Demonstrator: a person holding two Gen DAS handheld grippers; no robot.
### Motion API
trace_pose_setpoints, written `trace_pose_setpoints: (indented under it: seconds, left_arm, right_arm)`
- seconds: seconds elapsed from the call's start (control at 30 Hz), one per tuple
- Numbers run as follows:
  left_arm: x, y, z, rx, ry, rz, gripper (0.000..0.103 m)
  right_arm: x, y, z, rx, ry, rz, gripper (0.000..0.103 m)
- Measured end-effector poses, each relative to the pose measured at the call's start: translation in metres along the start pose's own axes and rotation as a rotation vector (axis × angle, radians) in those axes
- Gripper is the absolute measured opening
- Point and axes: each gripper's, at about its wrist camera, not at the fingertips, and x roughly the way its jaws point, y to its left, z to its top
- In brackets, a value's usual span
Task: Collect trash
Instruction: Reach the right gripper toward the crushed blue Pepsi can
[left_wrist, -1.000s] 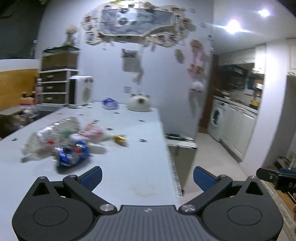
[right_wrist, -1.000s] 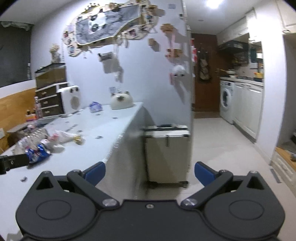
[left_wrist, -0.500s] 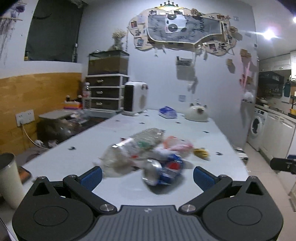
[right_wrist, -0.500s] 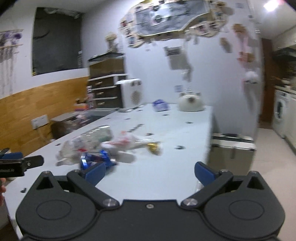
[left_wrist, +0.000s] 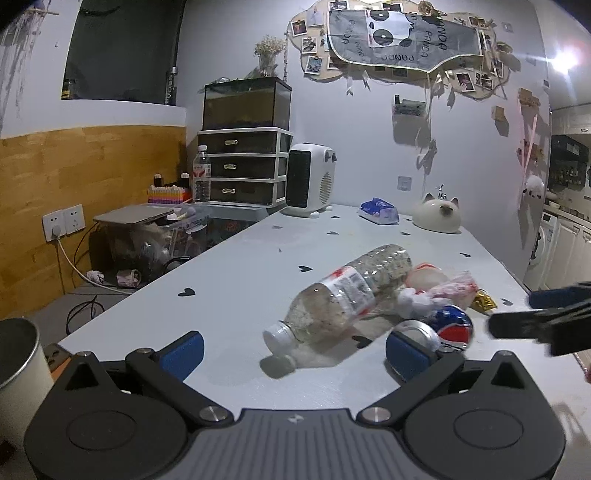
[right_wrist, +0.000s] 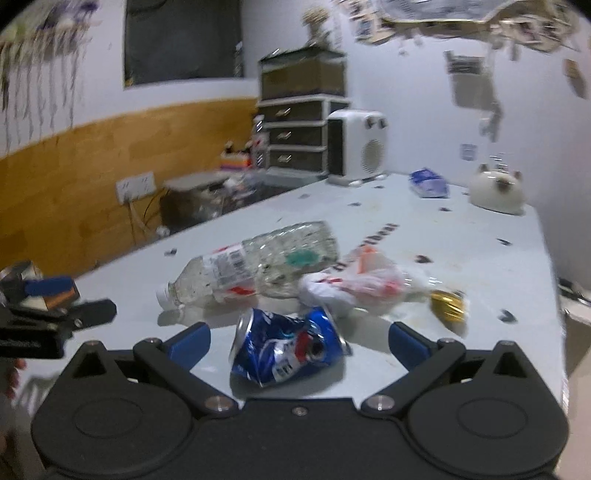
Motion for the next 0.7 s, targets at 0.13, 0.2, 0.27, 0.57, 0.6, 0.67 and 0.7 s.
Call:
trace_pose_setpoints:
  seconds: [0.13,0.2,0.27,0.57,0.6,0.67,0.7]
  left_arm:
    - [0.015,0.007,0.001,0.003,0.005,-0.005,0.103]
    - [0.025,0.008,0.005,0.01,0.01,-0.017,0.103]
    - [0.036,0.008,0.01,0.027,0.014,-0.036,0.103]
    - [0.086,-0.013,0.034,0.164,0.042,-0.111,0.103]
    - [0.092,-0.017,0.034,0.188,0.056,-0.118,0.103]
    - [0.102,-0.021,0.033,0.224,0.078,-0.125,0.103]
    - [0.107,-0.023,0.032,0.242,0.091,-0.126,0.103]
  right_arm:
    - [0.042,0.002,0.011,-0.002,0.068,0.04,0.103]
    - [0.06,0.002,0.015,0.017,0.104,0.058,0.103]
    - [0.072,0.003,0.017,0.019,0.136,0.066,0.103]
    - [0.087,0.011,0.01,-0.09,0.195,0.076,0.089]
    - [0.085,0.011,0.009,-0.095,0.194,0.082,0.089]
    - [0.079,0.009,0.006,-0.107,0.194,0.098,0.088]
    - [0.075,0.008,0.004,-0.112,0.191,0.102,0.087]
